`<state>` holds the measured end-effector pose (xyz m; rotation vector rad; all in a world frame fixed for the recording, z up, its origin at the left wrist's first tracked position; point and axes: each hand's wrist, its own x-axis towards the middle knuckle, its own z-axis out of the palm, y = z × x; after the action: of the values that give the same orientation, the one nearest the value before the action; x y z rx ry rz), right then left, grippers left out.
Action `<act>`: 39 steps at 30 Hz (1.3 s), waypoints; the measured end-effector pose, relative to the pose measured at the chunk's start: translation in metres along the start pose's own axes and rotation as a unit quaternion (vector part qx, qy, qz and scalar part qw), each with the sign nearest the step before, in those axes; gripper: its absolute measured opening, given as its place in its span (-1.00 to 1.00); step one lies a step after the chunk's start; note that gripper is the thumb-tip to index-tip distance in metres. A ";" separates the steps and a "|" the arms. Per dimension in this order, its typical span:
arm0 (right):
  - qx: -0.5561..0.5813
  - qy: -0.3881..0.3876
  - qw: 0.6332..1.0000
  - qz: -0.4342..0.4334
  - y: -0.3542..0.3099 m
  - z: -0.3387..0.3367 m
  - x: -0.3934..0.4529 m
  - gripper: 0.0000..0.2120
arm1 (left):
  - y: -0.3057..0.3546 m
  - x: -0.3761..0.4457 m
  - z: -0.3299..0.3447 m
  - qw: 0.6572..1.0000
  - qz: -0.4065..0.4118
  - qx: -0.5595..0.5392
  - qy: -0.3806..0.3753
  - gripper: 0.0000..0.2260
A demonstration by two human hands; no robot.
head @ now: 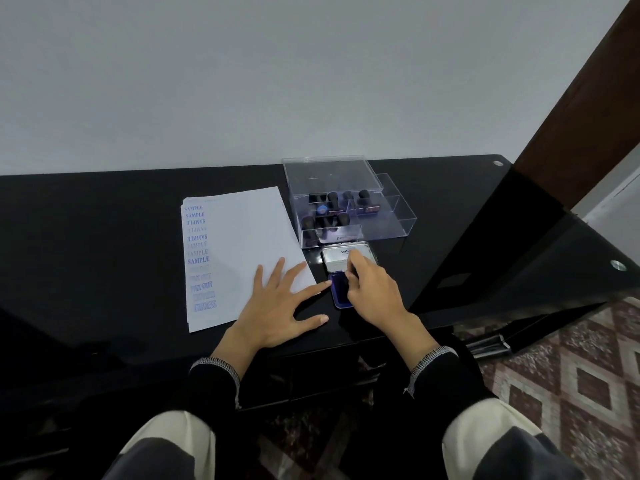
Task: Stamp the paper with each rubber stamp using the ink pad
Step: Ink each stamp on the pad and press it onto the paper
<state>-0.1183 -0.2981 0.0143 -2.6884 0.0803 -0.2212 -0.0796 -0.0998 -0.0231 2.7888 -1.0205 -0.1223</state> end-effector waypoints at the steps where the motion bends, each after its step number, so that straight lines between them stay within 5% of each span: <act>1: 0.000 -0.008 1.000 0.005 -0.001 -0.001 0.003 -0.88 | -0.001 0.000 0.001 1.000 0.001 -0.001 0.004 -0.45; 11: 0.012 0.034 0.999 0.005 0.000 0.006 -0.009 -0.86 | -0.002 0.000 0.004 1.000 -0.003 -0.008 0.018 -0.55; 18: 0.009 -0.034 0.999 0.015 -0.002 -0.005 0.010 -0.85 | -0.002 0.000 0.006 1.000 0.003 -0.003 0.031 -0.55; 25: -0.019 0.056 0.998 -0.026 0.001 0.007 -0.008 -0.79 | -0.002 0.001 0.008 0.999 0.002 0.006 0.034 -0.55; 33: 0.011 -0.066 0.998 0.018 -0.003 -0.011 0.013 -0.84 | -0.002 0.001 0.007 1.000 0.002 0.004 0.031 -0.55; 39: -0.006 0.027 1.000 -0.011 0.001 0.001 -0.006 -0.83 | -0.003 0.001 0.007 1.000 0.002 0.004 0.028 -0.55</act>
<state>-0.1245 -0.2980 0.0125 -2.6957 0.0700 -0.3021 -0.0781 -0.0991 -0.0302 2.7814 -1.0150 -0.0402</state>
